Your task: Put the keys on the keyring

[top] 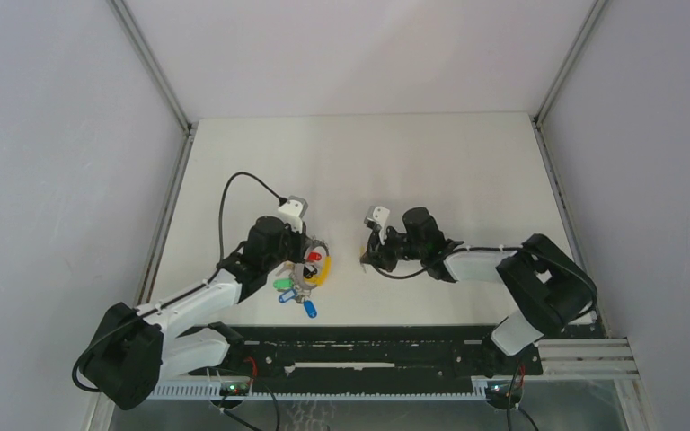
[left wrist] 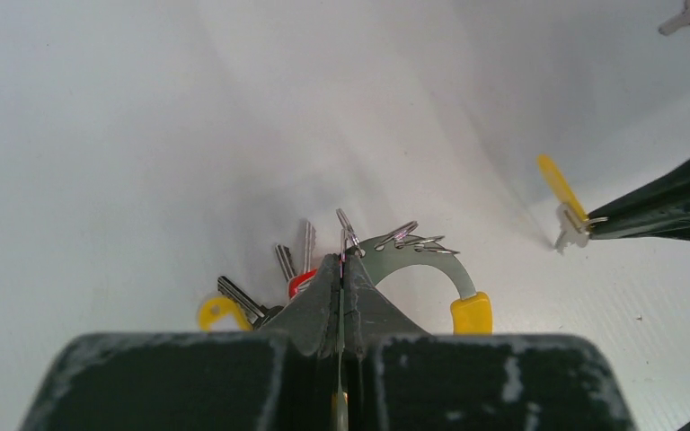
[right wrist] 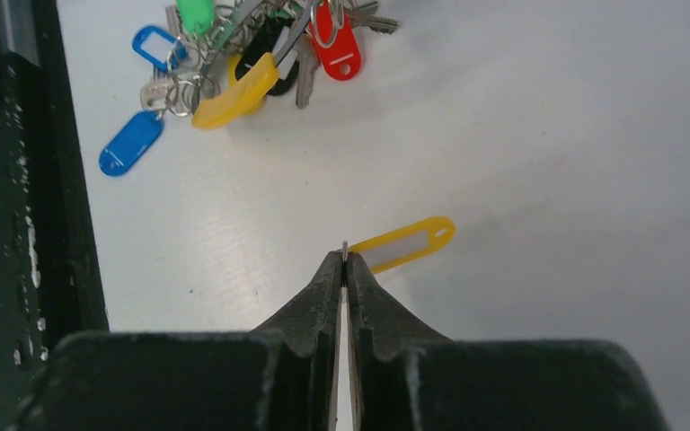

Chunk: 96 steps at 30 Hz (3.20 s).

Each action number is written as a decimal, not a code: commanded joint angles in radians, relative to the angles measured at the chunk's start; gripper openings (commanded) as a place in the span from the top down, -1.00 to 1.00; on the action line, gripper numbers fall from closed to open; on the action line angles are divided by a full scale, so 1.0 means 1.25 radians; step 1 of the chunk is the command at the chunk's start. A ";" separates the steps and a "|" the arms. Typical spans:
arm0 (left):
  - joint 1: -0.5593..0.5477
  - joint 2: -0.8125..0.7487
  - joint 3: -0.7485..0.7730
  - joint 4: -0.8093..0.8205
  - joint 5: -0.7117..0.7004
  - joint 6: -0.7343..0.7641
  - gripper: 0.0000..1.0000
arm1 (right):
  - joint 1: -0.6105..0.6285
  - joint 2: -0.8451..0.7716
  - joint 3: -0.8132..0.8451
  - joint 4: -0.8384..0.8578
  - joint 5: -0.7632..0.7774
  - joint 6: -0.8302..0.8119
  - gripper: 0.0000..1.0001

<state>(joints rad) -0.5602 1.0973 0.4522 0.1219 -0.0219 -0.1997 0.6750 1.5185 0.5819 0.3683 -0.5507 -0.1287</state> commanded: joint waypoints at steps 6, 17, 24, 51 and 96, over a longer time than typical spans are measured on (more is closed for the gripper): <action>0.004 -0.020 -0.025 0.066 0.020 0.002 1.00 | -0.057 0.009 -0.076 0.157 -0.044 0.209 0.68; 0.003 -0.021 -0.024 0.067 0.030 0.003 0.99 | -0.023 -0.119 0.018 -0.226 0.164 0.129 0.44; 0.004 -0.011 -0.018 0.061 0.037 0.006 1.00 | 0.077 -0.023 0.216 -0.487 0.331 0.065 0.35; 0.004 -0.009 -0.011 0.045 0.034 0.006 1.00 | 0.190 0.259 0.581 -0.851 0.494 0.022 0.51; 0.004 -0.011 -0.012 0.051 0.043 0.003 1.00 | 0.138 0.084 0.210 -0.259 0.343 0.008 1.00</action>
<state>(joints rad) -0.5602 1.0958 0.4374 0.1532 0.0124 -0.1993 0.8715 1.6981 0.9379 -0.2512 -0.0170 -0.1020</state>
